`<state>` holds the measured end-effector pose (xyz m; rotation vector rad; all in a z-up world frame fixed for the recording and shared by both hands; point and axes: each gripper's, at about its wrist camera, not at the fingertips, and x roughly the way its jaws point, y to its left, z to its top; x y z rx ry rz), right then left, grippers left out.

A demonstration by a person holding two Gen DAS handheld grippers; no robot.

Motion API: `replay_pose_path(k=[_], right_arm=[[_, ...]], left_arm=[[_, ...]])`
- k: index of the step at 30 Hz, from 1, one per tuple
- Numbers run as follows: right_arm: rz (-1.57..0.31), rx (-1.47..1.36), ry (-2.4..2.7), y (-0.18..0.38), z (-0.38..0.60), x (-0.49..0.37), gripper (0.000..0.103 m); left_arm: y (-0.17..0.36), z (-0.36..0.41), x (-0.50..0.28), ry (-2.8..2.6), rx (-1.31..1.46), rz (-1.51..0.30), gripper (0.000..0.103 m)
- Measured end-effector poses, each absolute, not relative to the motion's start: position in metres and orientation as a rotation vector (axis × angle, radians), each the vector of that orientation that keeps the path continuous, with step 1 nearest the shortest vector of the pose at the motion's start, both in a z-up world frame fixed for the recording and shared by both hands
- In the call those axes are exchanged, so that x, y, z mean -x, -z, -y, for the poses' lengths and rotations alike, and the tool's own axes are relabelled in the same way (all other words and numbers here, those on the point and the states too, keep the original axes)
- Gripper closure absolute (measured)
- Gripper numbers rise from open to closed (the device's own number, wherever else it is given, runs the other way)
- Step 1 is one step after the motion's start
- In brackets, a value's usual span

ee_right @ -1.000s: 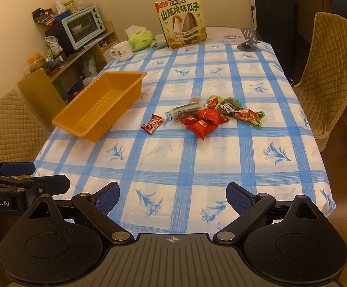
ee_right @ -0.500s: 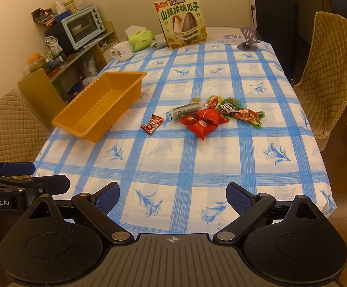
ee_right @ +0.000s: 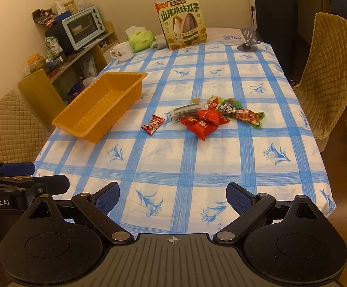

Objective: Organize snacks

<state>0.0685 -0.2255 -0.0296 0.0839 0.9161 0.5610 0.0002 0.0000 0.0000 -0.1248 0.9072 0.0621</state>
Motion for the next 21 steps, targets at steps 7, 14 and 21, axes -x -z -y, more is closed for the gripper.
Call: replay_pose_path(k=[7, 14, 21], right_arm=[[-0.916, -0.084, -0.561, 0.0297, 0.2243, -0.0687, 0.008], [-0.916, -0.085, -0.560, 0.0302, 0.2234, -0.0700, 0.008], [-0.916, -0.085, -0.559, 0.0310, 0.2233, -0.0726, 0.008]], left_arm=[[-0.0016, -0.0009, 0.0005, -0.064, 0.125, -0.908, 0.003], [-0.0013, -0.0010, 0.0007, -0.062, 0.125, -0.907, 0.003], [-0.0013, -0.0010, 0.0007, -0.061, 0.126, -0.907, 0.003]])
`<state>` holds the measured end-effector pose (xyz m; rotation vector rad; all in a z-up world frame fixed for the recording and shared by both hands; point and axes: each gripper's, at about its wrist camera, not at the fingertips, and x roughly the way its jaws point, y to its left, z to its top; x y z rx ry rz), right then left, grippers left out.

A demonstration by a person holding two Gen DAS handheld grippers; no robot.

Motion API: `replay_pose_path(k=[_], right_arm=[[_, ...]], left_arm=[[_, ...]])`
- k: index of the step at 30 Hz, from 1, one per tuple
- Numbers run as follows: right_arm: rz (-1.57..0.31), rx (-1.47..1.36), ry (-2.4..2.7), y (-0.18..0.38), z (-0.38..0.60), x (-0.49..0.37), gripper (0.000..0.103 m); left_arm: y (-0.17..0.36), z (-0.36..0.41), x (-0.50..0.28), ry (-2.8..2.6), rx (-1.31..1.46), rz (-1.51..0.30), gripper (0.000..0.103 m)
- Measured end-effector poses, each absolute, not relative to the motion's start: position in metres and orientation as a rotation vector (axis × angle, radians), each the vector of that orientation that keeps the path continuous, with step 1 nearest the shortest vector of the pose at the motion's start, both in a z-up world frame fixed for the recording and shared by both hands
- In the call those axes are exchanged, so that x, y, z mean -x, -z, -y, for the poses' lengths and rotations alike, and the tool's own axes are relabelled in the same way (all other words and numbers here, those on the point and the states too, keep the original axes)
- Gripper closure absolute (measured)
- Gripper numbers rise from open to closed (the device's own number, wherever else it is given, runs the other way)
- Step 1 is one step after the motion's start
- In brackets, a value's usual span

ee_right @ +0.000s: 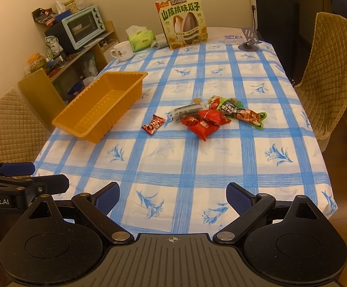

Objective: Organize snacks

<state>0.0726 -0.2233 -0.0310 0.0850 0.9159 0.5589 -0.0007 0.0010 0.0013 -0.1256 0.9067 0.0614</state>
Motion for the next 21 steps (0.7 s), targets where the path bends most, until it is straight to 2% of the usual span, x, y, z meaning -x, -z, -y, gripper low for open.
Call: replay_pose_path(k=[16, 21], right_arm=[[-0.927, -0.094, -0.545, 0.039, 0.225, -0.084, 0.008], [-0.934, -0.110, -0.519, 0.046, 0.227, -0.092, 0.008]], left_arm=[[0.002, -0.004, -0.003, -0.057, 0.123, -0.910, 0.003], [0.016, -0.006, -0.031, -0.045, 0.114, -0.908, 0.003]])
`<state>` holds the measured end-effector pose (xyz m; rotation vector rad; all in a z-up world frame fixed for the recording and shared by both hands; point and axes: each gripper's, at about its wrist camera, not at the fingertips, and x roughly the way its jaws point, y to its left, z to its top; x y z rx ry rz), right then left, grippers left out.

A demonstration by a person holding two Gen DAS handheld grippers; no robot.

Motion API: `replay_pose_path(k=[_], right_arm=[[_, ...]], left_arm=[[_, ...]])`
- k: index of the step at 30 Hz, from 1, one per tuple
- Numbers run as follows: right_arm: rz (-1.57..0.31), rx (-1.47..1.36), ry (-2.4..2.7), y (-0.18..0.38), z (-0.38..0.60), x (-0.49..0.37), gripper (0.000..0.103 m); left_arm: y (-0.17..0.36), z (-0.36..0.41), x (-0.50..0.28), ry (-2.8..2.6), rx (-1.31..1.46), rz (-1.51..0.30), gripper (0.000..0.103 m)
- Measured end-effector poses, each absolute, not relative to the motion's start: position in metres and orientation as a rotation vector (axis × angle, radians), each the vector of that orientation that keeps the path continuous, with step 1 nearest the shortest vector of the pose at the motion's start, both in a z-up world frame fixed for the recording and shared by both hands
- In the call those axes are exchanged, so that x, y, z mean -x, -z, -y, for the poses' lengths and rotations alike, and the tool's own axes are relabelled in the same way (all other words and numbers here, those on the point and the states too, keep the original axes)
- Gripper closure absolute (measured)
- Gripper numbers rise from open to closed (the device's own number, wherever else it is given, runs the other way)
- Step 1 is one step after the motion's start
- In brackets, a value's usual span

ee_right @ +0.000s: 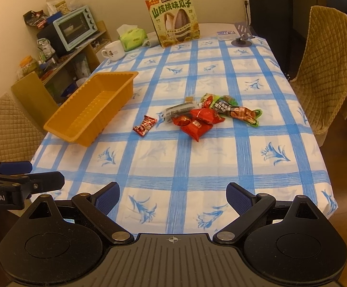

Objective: Organize snacks
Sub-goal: 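Reach the left tool to the small red candy and close on it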

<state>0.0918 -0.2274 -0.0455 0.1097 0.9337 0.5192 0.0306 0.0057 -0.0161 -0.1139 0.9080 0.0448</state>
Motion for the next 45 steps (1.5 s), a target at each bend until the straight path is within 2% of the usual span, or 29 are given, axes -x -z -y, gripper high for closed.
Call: replay_pose_path(k=[8, 18, 34, 40, 45], right_arm=[[-0.921, -0.140, -0.465, 0.059, 0.243, -0.108, 0.008], [-0.865, -0.196, -0.395, 0.082, 0.270, -0.134, 0.008], [-0.803, -0.186, -0.362, 0.107, 0.286, -0.179, 0.009], [-0.816, -0.185, -0.362, 0.114, 0.284, -0.192, 0.016], [-0.831, -0.194, -0.352, 0.119, 0.286, -0.200, 0.019]], left_arm=[[0.028, -0.008, -0.051, -0.005, 0.076, -0.885, 0.005], [0.058, -0.007, -0.093, 0.072, 0.021, -0.845, 0.016], [0.100, -0.007, -0.172, 0.119, -0.061, -0.876, 0.047], [0.118, -0.007, -0.199, 0.114, -0.090, -0.908, 0.061], [0.133, -0.009, -0.217, 0.104, -0.101, -0.937, 0.065]])
